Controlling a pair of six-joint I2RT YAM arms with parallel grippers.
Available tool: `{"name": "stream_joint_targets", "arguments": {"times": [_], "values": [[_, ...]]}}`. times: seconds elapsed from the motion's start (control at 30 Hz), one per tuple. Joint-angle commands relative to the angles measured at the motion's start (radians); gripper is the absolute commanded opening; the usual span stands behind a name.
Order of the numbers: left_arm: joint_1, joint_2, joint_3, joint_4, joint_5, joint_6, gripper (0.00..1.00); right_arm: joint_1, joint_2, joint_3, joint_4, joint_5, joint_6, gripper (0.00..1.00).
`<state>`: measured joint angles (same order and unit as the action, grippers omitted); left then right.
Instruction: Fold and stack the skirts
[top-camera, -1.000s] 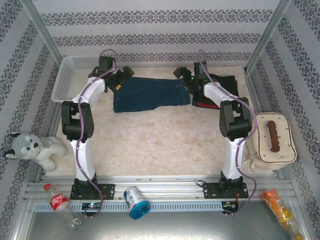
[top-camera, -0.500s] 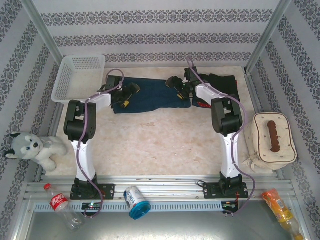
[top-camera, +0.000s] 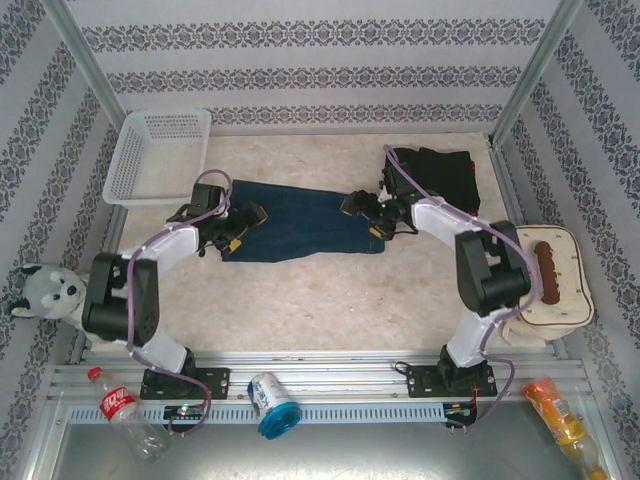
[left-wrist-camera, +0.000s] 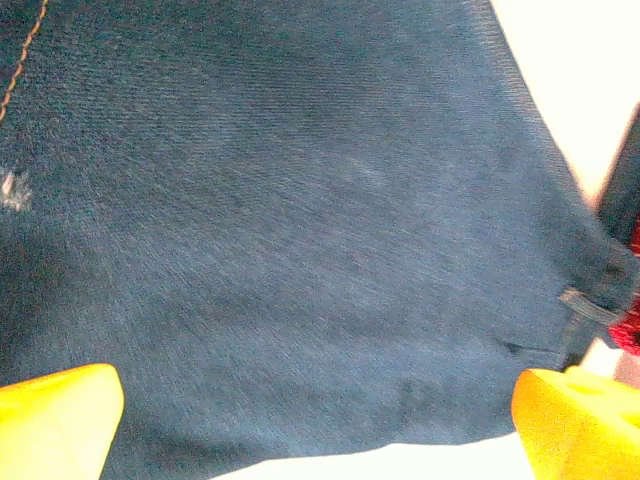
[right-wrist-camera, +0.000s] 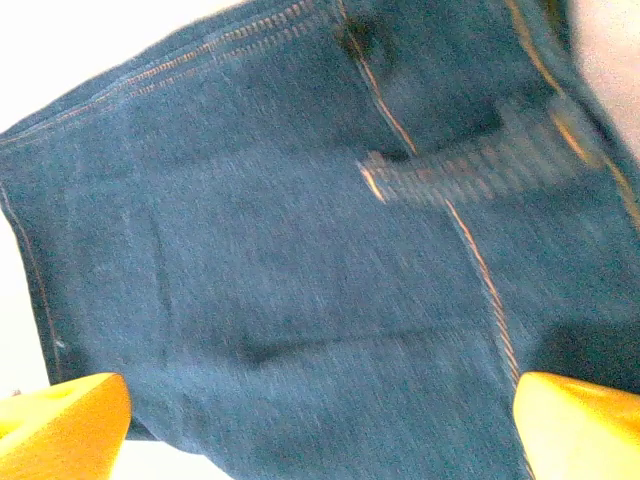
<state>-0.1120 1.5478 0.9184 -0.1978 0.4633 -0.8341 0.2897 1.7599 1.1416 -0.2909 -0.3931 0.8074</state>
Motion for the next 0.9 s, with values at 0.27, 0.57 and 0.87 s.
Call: {"name": "stream_joint_targets", "arguments": {"times": [0.27,0.57,0.87], "values": [[-0.04,-0.109,-0.135,0.096,0.029,-0.19,1.0,0.055,-0.096,-0.12,-0.017,0.006,0.036,0.98],[-0.017,0.098,-0.081,0.033,-0.134,-0.053,1.0,0.049,0.027,-0.136,-0.008,0.105,0.013,0.98],[0.021,0.002,-0.198,-0.095,-0.192,0.035,1.0,-0.015,-0.035,-0.182,-0.087,0.122,-0.064,0.98]]}}
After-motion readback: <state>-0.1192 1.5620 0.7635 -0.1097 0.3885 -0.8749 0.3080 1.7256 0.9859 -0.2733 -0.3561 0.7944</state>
